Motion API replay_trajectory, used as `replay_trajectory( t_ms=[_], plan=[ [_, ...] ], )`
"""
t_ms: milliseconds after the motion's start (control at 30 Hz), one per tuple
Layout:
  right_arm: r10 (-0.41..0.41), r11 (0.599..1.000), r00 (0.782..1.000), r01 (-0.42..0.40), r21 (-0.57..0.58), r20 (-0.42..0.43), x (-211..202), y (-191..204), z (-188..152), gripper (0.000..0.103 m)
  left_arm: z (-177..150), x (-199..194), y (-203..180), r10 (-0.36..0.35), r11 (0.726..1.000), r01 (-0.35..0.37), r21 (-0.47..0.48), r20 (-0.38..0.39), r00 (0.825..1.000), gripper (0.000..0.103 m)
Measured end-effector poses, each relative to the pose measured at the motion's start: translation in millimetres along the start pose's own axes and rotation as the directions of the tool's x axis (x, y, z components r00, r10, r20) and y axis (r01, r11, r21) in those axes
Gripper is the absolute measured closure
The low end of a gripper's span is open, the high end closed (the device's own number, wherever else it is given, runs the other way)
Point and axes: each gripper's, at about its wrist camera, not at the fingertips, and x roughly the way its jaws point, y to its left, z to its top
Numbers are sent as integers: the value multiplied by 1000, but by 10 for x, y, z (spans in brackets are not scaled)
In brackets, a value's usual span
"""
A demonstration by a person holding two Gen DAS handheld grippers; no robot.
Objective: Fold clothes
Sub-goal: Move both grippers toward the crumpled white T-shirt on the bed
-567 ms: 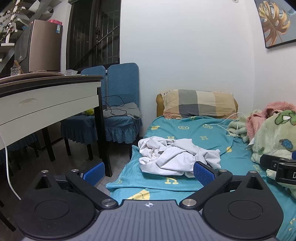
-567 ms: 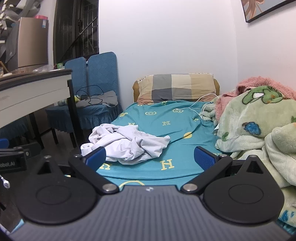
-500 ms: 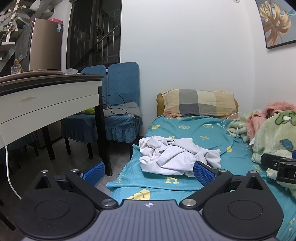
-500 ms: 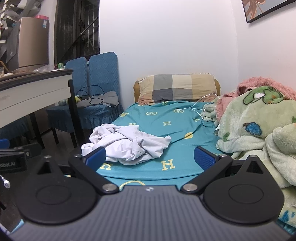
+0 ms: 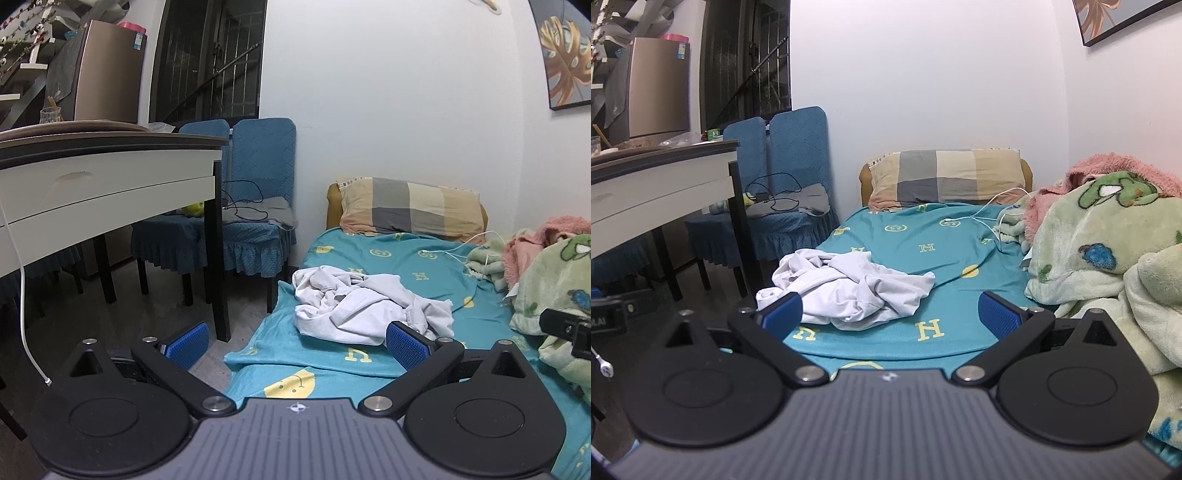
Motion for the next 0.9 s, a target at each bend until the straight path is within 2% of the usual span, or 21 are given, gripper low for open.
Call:
replay_trajectory(
  t_ms=[467, 900],
  plan=[
    [4, 998, 999, -1, 56, -47, 71, -90, -3, 0, -45, 85, -47, -59, 998, 59, -18, 19, 998, 0],
    [20, 999, 999, -18, 47, -37, 47, -80, 41, 0, -61, 137, 9, -79, 996, 78, -40, -18, 997, 0]
  ],
)
